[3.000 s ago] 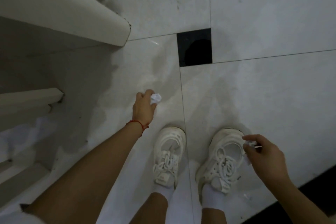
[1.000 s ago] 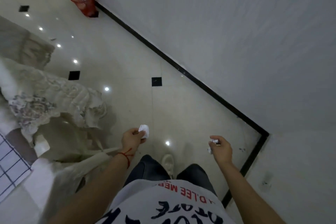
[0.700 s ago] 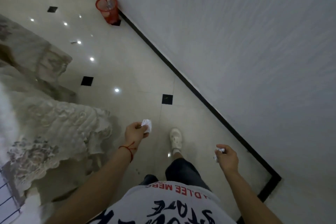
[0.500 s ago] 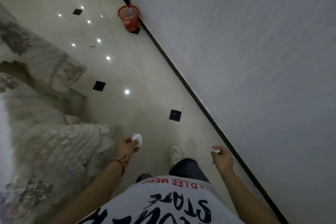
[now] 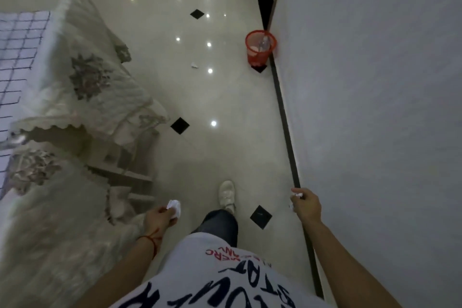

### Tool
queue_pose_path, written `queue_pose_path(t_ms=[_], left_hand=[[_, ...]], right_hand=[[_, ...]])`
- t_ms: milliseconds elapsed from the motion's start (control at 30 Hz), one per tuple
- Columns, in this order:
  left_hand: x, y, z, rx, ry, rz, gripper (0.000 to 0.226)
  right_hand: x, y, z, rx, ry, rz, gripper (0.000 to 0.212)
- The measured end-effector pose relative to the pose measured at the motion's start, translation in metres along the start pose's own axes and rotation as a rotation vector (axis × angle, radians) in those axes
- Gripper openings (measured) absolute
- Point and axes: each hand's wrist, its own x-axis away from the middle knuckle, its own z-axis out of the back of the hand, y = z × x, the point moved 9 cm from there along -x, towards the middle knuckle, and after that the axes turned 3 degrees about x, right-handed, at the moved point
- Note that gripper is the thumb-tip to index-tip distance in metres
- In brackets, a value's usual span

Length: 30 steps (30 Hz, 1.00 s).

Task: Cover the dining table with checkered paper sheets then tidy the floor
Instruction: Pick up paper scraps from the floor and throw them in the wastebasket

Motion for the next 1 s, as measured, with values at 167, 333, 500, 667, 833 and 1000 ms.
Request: queue_pose_path(t_ms=[167,333,500,667,833,1000], left_hand=[[-0.07,0.081,-0.031,-0.002,0.032,0.061,0.03],[-0.156,0.196,-0.085,-0.03,-0.041,-0.023,0.029],[-0.235,0.302,-0.144,-0.06,-0.074,-0.123,0.027],[-0.298,0.363,-0.173,-0.032,-0.044,-0.099,0.025],[-0.343,0.393,-0.168,-0.062,0.058,-0.007,0.031],[-0.386,0.432,-0.17,-0.051,0.092,0.082,0.028]], right_hand=[[-0.069,-0.066,-0.01,0.067,0.009,-0.081,0.018],[-0.133,-0.131,-0.018,0.115,0.028,-0.081,0.018],[-0.2,-0.171,-0.035,0.127,0.01,-0.146,0.02],[-0.291,-0.238,-0.061,0.144,-0.031,-0.158,0.022],[-0.373,-0.353,-0.09,0.109,-0.075,-0.111,0.022],[-0.442,-0.475,-0.123,0.076,-0.112,-0.01,0.019]])
